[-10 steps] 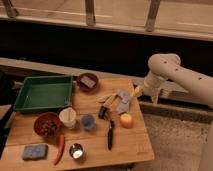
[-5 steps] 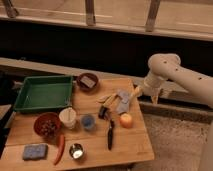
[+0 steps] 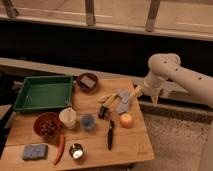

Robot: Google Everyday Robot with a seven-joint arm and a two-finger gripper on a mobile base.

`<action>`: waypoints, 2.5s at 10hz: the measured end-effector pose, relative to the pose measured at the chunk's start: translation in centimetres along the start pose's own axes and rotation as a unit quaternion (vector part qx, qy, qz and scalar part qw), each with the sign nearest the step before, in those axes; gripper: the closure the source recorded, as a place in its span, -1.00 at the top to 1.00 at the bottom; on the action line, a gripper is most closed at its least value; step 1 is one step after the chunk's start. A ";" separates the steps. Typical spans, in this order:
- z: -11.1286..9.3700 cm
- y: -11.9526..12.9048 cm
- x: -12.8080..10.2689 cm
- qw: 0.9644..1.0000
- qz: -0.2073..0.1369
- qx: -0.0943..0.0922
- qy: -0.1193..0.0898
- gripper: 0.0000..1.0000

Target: Place sponge in table surface

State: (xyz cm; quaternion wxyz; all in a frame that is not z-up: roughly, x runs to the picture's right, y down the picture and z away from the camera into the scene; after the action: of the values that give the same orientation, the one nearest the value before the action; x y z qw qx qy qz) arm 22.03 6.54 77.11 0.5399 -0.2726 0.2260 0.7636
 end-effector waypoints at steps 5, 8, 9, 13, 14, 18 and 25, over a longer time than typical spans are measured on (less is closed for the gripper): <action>0.1 0.0 0.0 1.000 0.000 0.000 0.001 0.60; -0.2 0.3 0.4 1.000 -0.014 0.006 -0.002 0.60; -0.3 1.2 0.8 1.000 -0.029 0.008 -0.003 0.60; 0.3 10.2 3.4 0.990 -0.138 0.027 0.003 0.60; 0.6 13.7 4.8 0.984 -0.178 0.028 0.007 0.60; 0.3 24.8 10.7 0.949 -0.314 0.012 0.008 0.60; -0.8 30.9 15.9 0.914 -0.404 -0.021 0.008 0.60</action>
State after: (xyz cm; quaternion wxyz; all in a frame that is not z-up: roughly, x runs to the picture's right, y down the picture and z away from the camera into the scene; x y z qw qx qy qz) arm -11.38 7.45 67.61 0.7950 -0.3579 0.0847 0.4824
